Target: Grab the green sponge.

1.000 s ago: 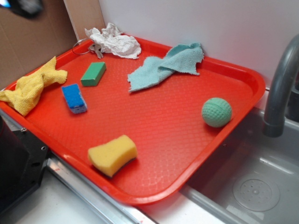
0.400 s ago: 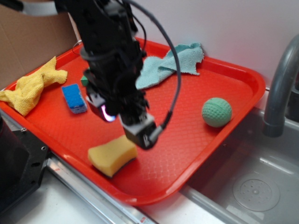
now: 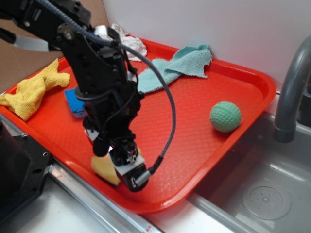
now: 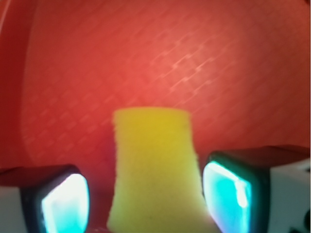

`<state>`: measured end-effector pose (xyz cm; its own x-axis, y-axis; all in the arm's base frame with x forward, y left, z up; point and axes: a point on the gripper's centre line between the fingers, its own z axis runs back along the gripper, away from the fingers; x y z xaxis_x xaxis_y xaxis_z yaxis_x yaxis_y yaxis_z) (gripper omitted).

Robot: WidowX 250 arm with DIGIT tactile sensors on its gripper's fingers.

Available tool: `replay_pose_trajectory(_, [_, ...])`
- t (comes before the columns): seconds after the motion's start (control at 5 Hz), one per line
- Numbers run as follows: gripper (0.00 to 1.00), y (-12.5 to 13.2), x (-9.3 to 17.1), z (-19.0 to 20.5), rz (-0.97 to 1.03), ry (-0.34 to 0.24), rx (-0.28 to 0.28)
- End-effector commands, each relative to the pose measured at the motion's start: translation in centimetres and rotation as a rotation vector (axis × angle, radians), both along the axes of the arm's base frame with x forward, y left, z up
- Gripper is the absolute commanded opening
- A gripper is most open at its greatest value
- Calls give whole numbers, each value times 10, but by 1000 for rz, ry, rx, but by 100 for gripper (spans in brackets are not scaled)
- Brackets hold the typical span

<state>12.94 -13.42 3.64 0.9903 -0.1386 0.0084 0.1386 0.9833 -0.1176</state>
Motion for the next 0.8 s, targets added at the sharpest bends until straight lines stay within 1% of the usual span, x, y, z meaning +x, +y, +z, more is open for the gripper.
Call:
replay_pose_trajectory(0.0, [0, -9, 0, -17, -85, 21, 16])
replay_pose_trajectory(0.2, [0, -4, 2, -4, -90, 25, 22])
replay_pose_trajectory(0.4, [0, 17, 6, 38, -49, -18, 34])
replay_pose_trajectory(0.6, [0, 56, 6, 88, 80, -84, 12])
